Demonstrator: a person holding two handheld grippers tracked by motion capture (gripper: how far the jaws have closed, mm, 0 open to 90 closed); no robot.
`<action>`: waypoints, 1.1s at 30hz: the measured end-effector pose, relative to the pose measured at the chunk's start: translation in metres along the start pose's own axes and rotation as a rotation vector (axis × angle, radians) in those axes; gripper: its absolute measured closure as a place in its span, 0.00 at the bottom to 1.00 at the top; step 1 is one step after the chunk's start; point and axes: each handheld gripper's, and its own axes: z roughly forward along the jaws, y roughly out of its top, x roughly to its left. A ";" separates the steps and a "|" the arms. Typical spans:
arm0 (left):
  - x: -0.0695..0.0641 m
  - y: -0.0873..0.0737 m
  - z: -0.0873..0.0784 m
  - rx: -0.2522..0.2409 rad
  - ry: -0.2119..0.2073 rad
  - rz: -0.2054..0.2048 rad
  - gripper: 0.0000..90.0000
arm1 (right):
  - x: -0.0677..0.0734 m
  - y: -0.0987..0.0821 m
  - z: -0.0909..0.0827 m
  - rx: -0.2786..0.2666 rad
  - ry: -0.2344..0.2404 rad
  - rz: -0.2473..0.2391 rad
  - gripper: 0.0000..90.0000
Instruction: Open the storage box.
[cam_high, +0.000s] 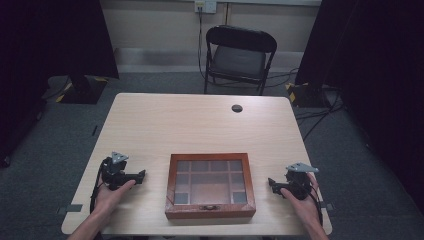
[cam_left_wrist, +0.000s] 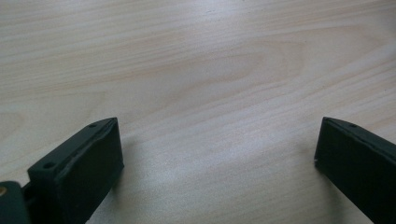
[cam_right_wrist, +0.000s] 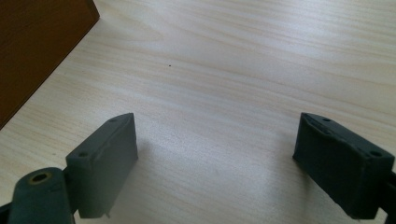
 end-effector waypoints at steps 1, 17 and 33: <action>0.000 0.000 0.000 0.000 0.000 0.000 0.00 | 0.000 0.000 0.000 0.000 0.000 0.000 0.14; 0.003 0.002 0.002 0.002 -0.026 0.031 0.00 | 0.008 0.017 -0.016 0.001 0.171 0.012 0.30; 0.005 0.003 0.003 0.002 -0.044 0.047 0.00 | 0.040 0.043 -0.045 -0.096 0.387 -0.063 0.48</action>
